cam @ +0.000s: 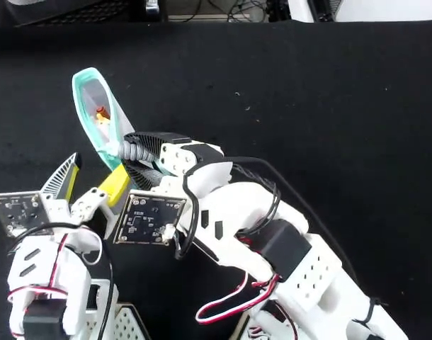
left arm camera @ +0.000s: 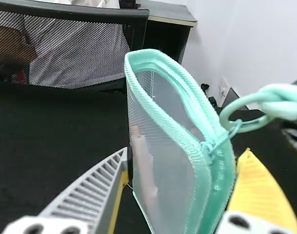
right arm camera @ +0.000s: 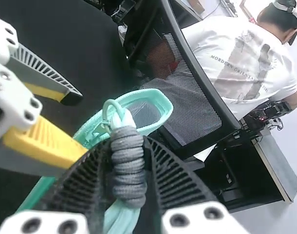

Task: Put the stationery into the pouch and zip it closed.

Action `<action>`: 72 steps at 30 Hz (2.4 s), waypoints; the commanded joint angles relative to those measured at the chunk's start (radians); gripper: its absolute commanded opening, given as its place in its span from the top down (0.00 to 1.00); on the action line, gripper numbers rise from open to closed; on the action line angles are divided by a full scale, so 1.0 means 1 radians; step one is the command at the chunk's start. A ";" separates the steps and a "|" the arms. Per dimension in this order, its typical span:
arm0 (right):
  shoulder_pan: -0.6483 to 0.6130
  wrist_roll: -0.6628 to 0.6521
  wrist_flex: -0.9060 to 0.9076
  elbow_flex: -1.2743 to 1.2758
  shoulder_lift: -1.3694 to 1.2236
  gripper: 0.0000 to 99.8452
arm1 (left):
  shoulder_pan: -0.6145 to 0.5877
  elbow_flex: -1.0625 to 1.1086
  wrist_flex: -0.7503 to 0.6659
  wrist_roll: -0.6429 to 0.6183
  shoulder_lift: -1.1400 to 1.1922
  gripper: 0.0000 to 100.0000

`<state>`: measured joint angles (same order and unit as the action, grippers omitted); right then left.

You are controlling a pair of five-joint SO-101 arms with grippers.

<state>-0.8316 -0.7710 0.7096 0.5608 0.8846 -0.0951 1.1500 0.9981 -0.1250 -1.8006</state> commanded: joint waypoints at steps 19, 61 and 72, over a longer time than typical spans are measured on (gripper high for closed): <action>-0.009 0.106 -0.028 0.150 0.151 0.99 | 0.154 -0.179 0.264 0.351 0.002 0.93; -0.120 0.483 -0.157 0.472 0.395 0.84 | 0.300 -0.110 0.265 0.404 0.011 0.93; -0.120 0.482 -0.160 0.490 0.384 0.84 | 0.312 -0.101 0.270 0.402 0.009 0.93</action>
<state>-0.9436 -0.2969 0.5700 1.0533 1.2727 0.1964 1.0395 1.2635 0.2846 -1.8006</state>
